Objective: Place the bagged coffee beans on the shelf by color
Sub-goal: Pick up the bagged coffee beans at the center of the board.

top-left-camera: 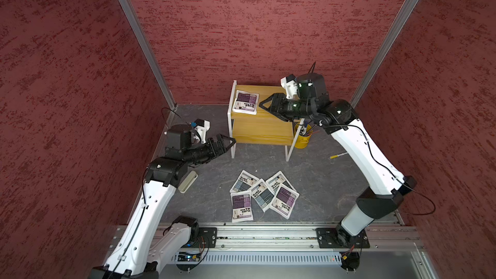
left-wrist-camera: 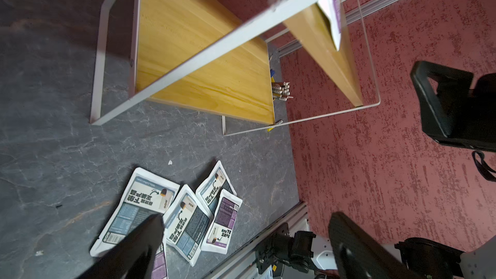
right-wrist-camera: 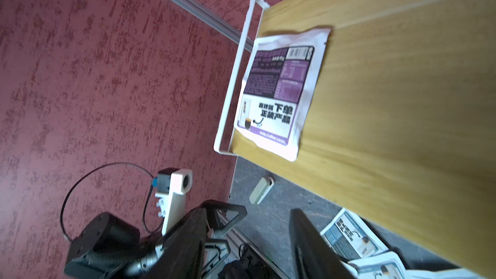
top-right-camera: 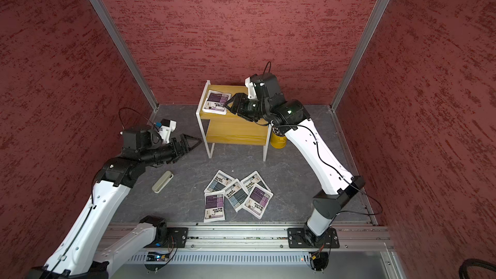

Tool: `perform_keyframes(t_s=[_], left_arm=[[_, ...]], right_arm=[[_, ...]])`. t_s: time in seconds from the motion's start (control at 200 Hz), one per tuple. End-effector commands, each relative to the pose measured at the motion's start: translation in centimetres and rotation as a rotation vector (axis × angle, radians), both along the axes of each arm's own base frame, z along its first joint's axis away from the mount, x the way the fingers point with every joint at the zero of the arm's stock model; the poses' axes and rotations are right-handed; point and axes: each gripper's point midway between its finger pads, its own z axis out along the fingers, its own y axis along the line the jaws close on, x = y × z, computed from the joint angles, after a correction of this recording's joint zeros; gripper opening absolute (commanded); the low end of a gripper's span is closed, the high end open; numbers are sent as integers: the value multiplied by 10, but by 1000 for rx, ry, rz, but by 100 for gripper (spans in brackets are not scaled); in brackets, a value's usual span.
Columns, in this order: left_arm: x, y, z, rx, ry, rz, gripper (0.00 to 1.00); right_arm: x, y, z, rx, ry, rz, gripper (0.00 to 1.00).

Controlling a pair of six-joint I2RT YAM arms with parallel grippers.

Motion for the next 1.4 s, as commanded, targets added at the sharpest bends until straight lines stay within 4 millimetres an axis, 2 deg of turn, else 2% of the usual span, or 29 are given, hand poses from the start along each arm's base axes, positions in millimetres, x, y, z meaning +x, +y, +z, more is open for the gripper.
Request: perform_keyframes(t_s=[0.0,0.11,0.13,0.2,0.411,0.541,0.706,0.832,0.897,0.902,1.082,1.398], left_arm=[[-9,-7,-15,-35,81,-40,100],[-19,-7,-38,-25,144,-58,100],[-22,-8,-42,-27,156,-60,100],[-31,-8,-55,-30,192,-60,100],[-57,-10,-98,20,264,-56,100],[-69,-11,-118,18,299,-45,100],[-79,-11,-139,2,340,-21,100],[-84,-12,-149,11,364,-18,100],[-86,-14,-152,16,369,-22,100],[-86,-14,-152,17,369,-24,100],[-93,-20,-178,46,434,-29,100],[-101,-18,-201,86,476,28,100]], right_arm=[[-52,-2,-15,-40,25,179,53],[-77,-1,-50,-94,72,215,53],[-86,-3,-50,-89,67,216,53],[-102,3,-72,-71,113,228,53],[-147,27,-165,-116,287,262,53],[-166,44,-205,-113,364,295,53],[-178,60,-239,-96,430,333,53],[-182,60,-268,-129,476,338,53],[-185,61,-273,-121,482,342,52],[-185,62,-279,-130,492,341,52],[-193,62,-314,-166,553,352,52],[-208,65,-348,-210,616,382,52]])
